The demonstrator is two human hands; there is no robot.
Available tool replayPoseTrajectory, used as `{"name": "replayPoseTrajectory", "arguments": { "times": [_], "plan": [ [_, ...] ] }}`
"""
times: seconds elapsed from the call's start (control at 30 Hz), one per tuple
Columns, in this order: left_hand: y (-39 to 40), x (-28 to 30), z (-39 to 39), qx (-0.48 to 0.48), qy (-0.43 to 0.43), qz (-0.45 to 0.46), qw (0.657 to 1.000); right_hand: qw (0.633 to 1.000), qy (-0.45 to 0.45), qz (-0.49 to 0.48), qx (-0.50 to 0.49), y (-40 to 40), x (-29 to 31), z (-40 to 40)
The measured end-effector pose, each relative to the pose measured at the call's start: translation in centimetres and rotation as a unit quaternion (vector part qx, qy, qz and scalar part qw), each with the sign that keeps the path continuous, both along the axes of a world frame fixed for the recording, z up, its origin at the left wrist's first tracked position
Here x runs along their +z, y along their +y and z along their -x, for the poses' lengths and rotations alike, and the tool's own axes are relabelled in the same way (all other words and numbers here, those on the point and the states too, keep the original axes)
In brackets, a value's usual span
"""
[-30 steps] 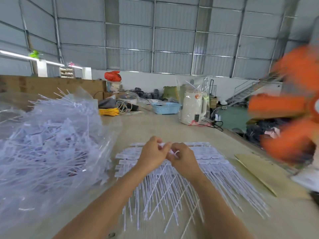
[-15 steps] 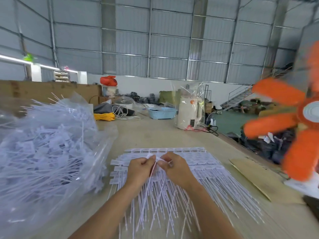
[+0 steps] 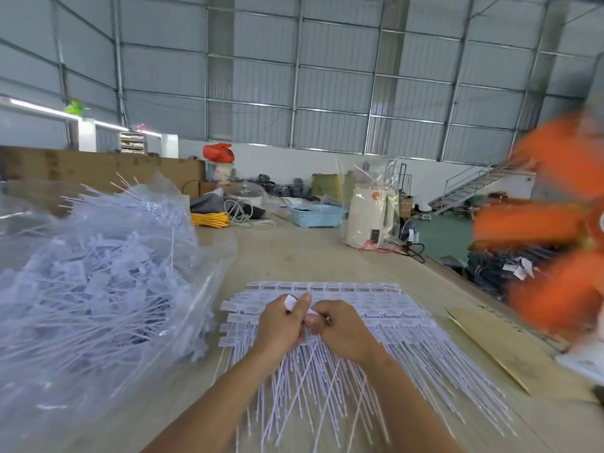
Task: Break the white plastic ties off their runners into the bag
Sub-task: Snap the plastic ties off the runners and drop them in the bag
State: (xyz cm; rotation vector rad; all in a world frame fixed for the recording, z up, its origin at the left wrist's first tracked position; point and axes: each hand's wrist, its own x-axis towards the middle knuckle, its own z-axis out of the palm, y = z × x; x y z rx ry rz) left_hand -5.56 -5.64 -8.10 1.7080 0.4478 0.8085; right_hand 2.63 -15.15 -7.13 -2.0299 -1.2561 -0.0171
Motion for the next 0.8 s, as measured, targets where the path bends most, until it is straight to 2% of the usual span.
{"name": "replayPoseTrajectory", "arguments": {
  "times": [0.1, 0.2, 0.37, 0.57, 0.63, 0.7, 0.73, 0.8],
  "plan": [
    [-0.1, 0.0, 0.2, 0.049, 0.004, -0.080, 0.996, 0.999, -0.042, 0.020, -0.022, 0.1, -0.1, 0.1],
    [0.0, 0.1, 0.0, 0.068, 0.026, -0.109, 0.991, 0.995, -0.072, 0.034, -0.053, 0.1, -0.2, 0.3],
    [0.8, 0.1, -0.2, 0.065, 0.072, -0.090, 0.991, 0.988, -0.124, 0.041, -0.085, 0.4, -0.5, 1.0],
    [1.3, 0.6, -0.5, 0.070, 0.084, -0.024, 0.994, 0.964, -0.245, 0.044, -0.091, 0.4, 0.0, 1.7],
    [1.9, 0.5, -0.2, 0.106, 0.142, -0.069, 0.982, 0.962, -0.261, -0.036, -0.070, -0.1, 1.1, 2.2],
    [3.6, 0.2, 0.6, 0.153, 0.194, -0.098, 0.964, 0.949, -0.235, -0.203, -0.054, -0.7, 2.6, 2.4],
    [4.3, 0.1, 0.7, 0.154, 0.179, -0.088, 0.968, 0.943, -0.193, -0.269, -0.040, -0.9, 3.2, 2.5],
    [4.0, 0.3, 0.6, 0.121, 0.112, -0.034, 0.986, 0.953, -0.107, -0.283, -0.007, -0.8, 3.7, 2.3]
  ]
}}
